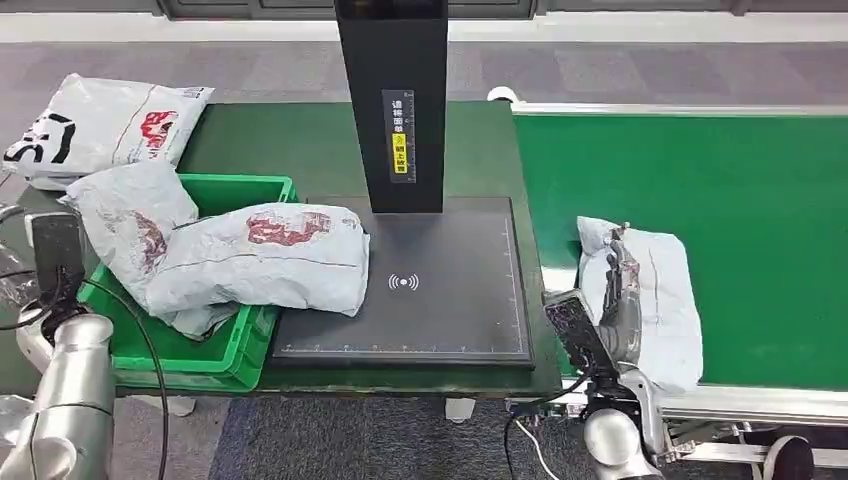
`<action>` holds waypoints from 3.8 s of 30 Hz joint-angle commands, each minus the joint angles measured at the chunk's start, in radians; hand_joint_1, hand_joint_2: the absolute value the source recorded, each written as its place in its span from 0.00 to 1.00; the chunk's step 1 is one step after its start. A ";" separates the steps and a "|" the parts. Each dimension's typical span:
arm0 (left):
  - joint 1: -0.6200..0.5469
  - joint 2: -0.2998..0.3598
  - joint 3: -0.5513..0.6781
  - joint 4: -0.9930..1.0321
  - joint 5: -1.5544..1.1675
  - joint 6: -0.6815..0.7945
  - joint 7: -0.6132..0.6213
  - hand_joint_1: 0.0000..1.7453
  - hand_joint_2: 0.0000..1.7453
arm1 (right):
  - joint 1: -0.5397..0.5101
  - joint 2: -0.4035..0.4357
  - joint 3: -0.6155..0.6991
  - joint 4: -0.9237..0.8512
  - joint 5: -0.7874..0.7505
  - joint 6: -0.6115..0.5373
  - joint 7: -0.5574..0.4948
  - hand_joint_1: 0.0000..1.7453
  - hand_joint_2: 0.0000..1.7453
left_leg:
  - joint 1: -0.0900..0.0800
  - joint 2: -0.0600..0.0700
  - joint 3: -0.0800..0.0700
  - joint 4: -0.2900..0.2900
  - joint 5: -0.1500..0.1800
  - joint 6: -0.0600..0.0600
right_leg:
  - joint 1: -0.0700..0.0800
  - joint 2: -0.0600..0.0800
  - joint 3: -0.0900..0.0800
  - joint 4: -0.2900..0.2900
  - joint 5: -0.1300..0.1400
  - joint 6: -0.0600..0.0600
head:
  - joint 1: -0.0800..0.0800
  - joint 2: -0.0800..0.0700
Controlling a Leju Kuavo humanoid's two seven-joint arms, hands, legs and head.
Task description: Moved the parcel from conveyor to table for the left to box.
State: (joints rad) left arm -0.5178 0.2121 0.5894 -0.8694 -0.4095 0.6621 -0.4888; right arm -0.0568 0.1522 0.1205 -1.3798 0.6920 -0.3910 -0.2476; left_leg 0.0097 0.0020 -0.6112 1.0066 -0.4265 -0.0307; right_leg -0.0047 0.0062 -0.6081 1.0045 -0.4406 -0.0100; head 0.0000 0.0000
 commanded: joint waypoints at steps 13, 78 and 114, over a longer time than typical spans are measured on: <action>0.114 -0.202 -0.490 -0.224 0.332 -0.516 -0.085 0.00 1.00 | -0.014 0.004 -0.075 0.033 -0.013 -0.005 -0.009 0.00 1.00 | -0.003 -0.002 0.002 0.000 -0.001 0.002 | -0.003 -0.002 0.004 -0.002 0.001 0.003 | 0.000 0.000; -0.071 -0.185 -0.602 -0.228 -0.594 0.008 0.371 1.00 1.00 | -0.014 0.041 -0.085 0.029 -0.002 0.047 -0.021 0.00 1.00 | -0.001 0.001 0.002 0.000 0.001 0.000 | -0.002 0.001 0.002 0.001 0.002 0.001 | 0.000 0.000; -0.299 -0.037 -0.602 0.534 -1.083 -0.315 0.832 1.00 1.00 | -0.079 0.017 -0.054 0.112 -0.001 0.063 -0.020 0.00 1.00 | 0.000 -0.001 0.003 -0.001 0.003 -0.003 | -0.001 -0.001 0.002 0.002 0.002 -0.001 | 0.000 0.000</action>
State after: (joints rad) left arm -0.7752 0.2037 -0.0484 -0.4391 -1.4916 0.3605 0.3445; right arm -0.1084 0.1835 0.0755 -1.3298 0.6935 -0.3300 -0.2667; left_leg 0.0097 0.0020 -0.6101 1.0067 -0.4236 -0.0341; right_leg -0.0057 0.0062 -0.6087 1.0077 -0.4380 -0.0117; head 0.0000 0.0000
